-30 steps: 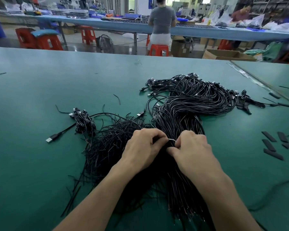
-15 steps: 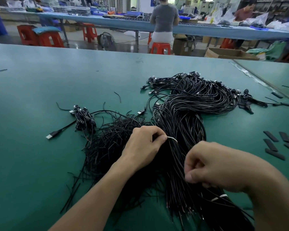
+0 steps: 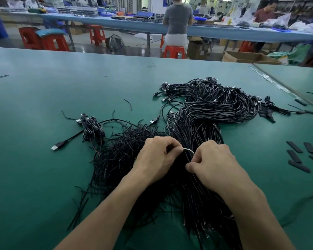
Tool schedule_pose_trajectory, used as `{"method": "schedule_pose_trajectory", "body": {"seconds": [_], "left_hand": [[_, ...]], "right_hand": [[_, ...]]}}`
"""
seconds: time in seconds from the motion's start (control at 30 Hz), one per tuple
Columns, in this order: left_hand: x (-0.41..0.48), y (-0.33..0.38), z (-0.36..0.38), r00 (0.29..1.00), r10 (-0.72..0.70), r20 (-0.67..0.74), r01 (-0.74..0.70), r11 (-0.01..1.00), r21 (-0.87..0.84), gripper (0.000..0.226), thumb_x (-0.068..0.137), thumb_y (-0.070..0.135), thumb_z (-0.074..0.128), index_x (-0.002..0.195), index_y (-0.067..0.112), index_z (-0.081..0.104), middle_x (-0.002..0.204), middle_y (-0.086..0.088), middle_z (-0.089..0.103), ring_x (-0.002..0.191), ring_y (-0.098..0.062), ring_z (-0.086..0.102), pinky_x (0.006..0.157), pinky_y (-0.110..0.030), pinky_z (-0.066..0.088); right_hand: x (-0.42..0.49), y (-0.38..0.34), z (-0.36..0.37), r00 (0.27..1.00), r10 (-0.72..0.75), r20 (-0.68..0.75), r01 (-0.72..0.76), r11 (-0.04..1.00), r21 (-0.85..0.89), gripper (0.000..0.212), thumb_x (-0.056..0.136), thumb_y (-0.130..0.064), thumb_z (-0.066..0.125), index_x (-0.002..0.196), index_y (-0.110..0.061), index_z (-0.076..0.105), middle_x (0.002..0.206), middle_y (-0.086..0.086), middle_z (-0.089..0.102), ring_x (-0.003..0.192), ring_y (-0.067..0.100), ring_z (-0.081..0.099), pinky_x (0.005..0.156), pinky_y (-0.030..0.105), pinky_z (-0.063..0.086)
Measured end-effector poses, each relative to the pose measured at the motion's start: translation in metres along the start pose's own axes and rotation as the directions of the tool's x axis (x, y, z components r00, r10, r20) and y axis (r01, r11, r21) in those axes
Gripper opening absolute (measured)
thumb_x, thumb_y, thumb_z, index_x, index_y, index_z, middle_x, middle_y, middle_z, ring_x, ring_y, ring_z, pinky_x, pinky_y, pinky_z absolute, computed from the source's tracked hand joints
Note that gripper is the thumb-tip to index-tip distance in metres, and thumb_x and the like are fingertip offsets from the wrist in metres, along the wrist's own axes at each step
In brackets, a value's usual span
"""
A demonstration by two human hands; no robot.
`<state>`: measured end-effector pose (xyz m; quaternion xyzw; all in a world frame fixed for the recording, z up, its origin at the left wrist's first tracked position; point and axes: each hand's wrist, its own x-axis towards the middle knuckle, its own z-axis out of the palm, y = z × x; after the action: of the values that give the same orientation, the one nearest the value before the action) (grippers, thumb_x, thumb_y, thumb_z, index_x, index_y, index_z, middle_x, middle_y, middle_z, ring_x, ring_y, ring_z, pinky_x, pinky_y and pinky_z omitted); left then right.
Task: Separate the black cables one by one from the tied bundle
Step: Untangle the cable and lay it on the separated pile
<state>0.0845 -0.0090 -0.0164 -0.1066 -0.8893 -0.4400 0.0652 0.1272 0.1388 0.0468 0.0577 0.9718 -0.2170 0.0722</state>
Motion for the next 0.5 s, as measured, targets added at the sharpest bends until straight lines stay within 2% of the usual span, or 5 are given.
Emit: {"method": "schedule_pose_trajectory", "body": {"seconds": [0.1, 0.17, 0.27, 0.37, 0.5], "left_hand": [[0.0, 0.002, -0.001, 1.0, -0.006, -0.005, 0.006, 1.0, 0.007, 0.01, 0.091, 0.037, 0.066, 0.082, 0.036, 0.072, 0.078, 0.012, 0.071, 0.081, -0.01, 0.065, 0.076, -0.04, 0.057], [-0.001, 0.003, -0.002, 1.0, 0.0, 0.001, 0.0, 1.0, 0.021, 0.01, 0.092, 0.037, 0.066, 0.085, 0.034, 0.073, 0.079, 0.011, 0.071, 0.081, -0.01, 0.064, 0.077, -0.039, 0.056], [-0.003, 0.006, -0.001, 1.0, 0.005, 0.012, -0.005, 1.0, 0.013, 0.009, 0.092, 0.038, 0.067, 0.087, 0.033, 0.073, 0.078, 0.011, 0.07, 0.08, -0.008, 0.064, 0.077, -0.039, 0.056], [-0.004, 0.005, 0.0, 1.0, 0.026, -0.005, -0.026, 1.0, 0.009, 0.009, 0.093, 0.036, 0.065, 0.09, 0.032, 0.072, 0.082, 0.014, 0.069, 0.082, -0.007, 0.064, 0.078, -0.038, 0.056], [-0.004, 0.003, 0.0, 0.986, 0.153, -0.072, -0.154, 0.988, -0.006, 0.01, 0.095, 0.029, 0.063, 0.091, 0.025, 0.072, 0.091, 0.011, 0.067, 0.087, -0.007, 0.062, 0.083, -0.036, 0.052]], "right_hand": [[-0.002, 0.012, -0.02, 0.978, -0.133, 0.158, 0.131, 0.991, 0.027, 0.018, 0.084, -0.033, 0.076, 0.073, -0.022, 0.068, 0.076, -0.004, 0.066, 0.068, 0.01, 0.062, 0.063, 0.027, 0.05], [-0.005, 0.019, -0.038, 0.913, -0.276, 0.3, 0.246, 0.96, 0.133, 0.017, 0.083, -0.03, 0.076, 0.071, -0.021, 0.068, 0.061, -0.007, 0.063, 0.054, 0.004, 0.056, 0.056, 0.024, 0.047], [-0.008, 0.024, -0.048, 0.836, -0.368, 0.408, 0.29, 0.926, 0.241, 0.014, 0.086, -0.024, 0.074, 0.073, -0.023, 0.068, 0.059, -0.002, 0.063, 0.053, 0.005, 0.057, 0.057, 0.026, 0.048], [-0.005, 0.027, -0.042, 0.859, -0.303, 0.413, 0.243, 0.951, 0.191, 0.016, 0.086, -0.023, 0.074, 0.072, -0.02, 0.068, 0.058, -0.002, 0.064, 0.053, 0.007, 0.058, 0.058, 0.027, 0.05], [-0.002, 0.026, -0.036, 0.956, -0.167, 0.243, 0.165, 0.986, 0.026, 0.011, 0.079, -0.026, 0.078, 0.074, -0.025, 0.068, 0.06, -0.013, 0.067, 0.054, -0.004, 0.059, 0.05, 0.011, 0.041]]}}
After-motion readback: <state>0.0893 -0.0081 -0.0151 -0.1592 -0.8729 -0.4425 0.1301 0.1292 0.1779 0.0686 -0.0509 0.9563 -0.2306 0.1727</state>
